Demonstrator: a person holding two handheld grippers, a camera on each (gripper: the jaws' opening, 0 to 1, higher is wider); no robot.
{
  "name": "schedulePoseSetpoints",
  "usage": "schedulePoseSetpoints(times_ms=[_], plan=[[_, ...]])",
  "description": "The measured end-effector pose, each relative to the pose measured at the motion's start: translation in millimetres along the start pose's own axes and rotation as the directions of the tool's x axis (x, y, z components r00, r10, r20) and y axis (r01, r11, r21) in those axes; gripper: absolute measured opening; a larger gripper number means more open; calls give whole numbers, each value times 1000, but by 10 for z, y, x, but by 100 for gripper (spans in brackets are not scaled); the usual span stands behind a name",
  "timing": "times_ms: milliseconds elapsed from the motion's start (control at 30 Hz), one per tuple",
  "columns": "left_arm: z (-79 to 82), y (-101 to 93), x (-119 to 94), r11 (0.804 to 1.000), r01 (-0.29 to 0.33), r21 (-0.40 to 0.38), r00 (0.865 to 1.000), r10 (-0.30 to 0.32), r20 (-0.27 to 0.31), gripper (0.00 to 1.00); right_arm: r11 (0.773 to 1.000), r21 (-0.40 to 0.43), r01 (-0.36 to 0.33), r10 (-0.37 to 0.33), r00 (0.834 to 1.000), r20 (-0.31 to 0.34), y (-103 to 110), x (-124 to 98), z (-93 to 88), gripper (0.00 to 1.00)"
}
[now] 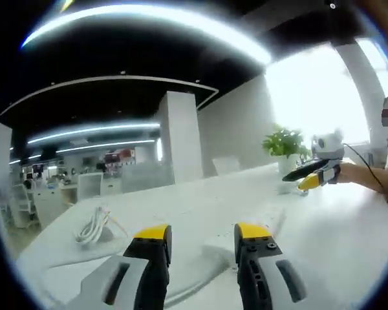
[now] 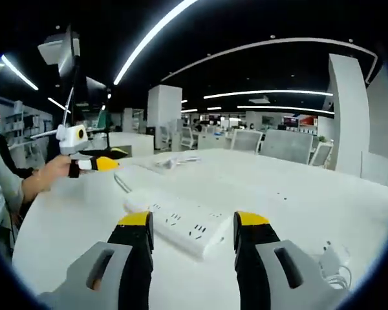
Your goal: Straighten the power strip on the desk, plug the charger into it
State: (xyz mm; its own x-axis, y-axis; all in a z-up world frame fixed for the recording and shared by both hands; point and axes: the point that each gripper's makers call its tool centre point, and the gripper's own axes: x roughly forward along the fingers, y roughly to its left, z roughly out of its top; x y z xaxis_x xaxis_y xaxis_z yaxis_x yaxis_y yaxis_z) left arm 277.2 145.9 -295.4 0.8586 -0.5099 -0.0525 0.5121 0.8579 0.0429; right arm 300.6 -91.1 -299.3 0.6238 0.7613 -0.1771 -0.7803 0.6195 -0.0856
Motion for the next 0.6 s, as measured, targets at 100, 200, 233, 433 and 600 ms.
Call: schedulePoseSetpoints(times_ms=[100,200,233,433,600], plan=[[-42,-43,33,999,31,-28,1000,-31,4,39,1000,-1,-17,17,1000,-5,6,9,-65,49],[-104,-93,57,997,61,-48,998,-62,-19,38,999,-18,-39,39,999,-16,38,19,-119,47],[-127,-105,66,997,67,-46,997,-68,-28,39,999,-19,-44,44,999,-20,44,21,-131,46],[-271,-179,96,992,115,-60,989,-120,-89,39,998,-2,-68,68,997,-27,65,37,-193,42],[-373,-212,140,991,120,-51,984,-126,-128,39,997,9,-73,74,996,-48,39,62,-264,40]])
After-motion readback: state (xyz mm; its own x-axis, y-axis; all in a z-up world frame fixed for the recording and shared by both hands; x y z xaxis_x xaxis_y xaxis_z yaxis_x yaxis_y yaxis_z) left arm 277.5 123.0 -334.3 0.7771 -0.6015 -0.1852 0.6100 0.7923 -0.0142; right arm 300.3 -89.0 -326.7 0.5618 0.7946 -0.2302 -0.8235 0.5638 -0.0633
